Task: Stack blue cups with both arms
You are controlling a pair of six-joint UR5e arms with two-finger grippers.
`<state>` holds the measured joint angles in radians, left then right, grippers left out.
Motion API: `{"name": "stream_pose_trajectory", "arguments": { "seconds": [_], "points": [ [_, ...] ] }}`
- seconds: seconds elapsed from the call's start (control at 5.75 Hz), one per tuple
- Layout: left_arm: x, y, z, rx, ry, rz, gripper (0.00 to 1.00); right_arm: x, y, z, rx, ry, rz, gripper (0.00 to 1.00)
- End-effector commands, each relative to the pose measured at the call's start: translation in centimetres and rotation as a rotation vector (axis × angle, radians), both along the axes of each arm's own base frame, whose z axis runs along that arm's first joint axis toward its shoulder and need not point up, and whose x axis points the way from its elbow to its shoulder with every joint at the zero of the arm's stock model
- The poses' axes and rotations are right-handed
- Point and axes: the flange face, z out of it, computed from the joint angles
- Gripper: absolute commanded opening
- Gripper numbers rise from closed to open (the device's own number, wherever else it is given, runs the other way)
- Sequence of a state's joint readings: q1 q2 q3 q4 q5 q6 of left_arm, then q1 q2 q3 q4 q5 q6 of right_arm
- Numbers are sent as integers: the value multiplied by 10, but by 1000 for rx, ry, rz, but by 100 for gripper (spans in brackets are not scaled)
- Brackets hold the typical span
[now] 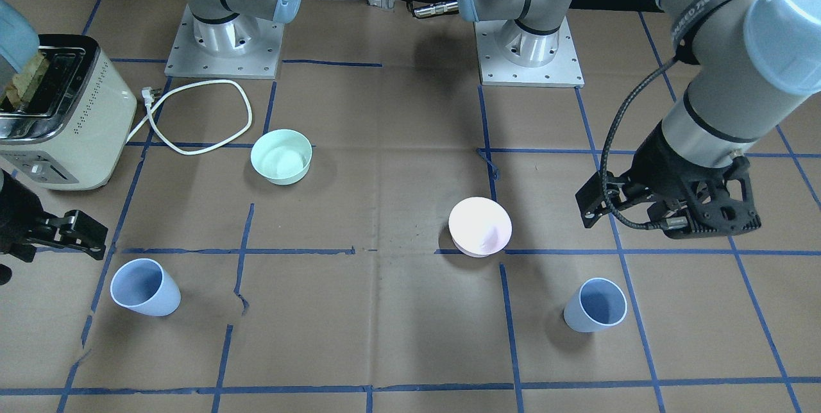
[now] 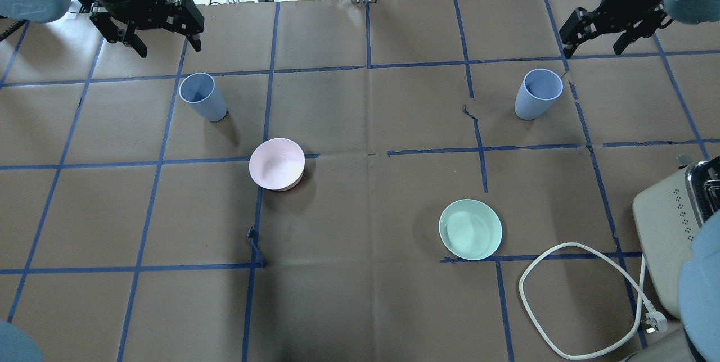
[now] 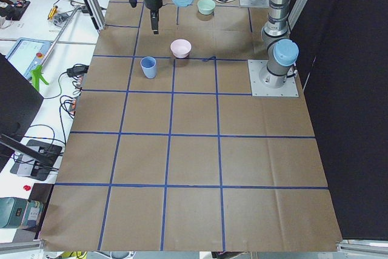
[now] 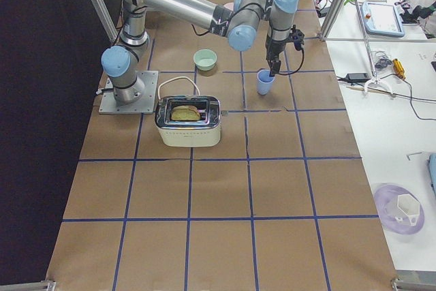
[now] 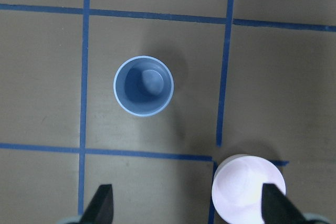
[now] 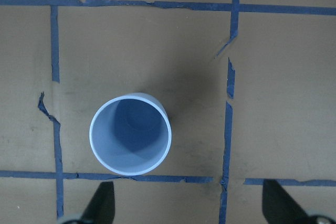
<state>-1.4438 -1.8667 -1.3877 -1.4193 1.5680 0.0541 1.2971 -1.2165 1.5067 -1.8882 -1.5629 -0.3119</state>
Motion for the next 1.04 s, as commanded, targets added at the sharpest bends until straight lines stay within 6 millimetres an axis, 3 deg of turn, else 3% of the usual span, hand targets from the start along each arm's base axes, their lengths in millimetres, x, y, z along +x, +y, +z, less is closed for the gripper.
{"name": "stream_pose_trajectory", "arguments": {
  "seconds": [0.0,0.35,0.7,0.87],
  "points": [
    [5,-37,-65,2,-1,-7,99,4,11,-62,-25,7,3,100],
    [8,-50,-140,-21,-10,-79,99,7,12,-68,-56,-12,2,100],
    [7,-56,-202,2,-4,-77,95,7,9,-88,-39,-35,0,98],
    [8,-56,-206,0,-11,-83,66,6,7,-91,-33,-30,2,94]
  ]
}}
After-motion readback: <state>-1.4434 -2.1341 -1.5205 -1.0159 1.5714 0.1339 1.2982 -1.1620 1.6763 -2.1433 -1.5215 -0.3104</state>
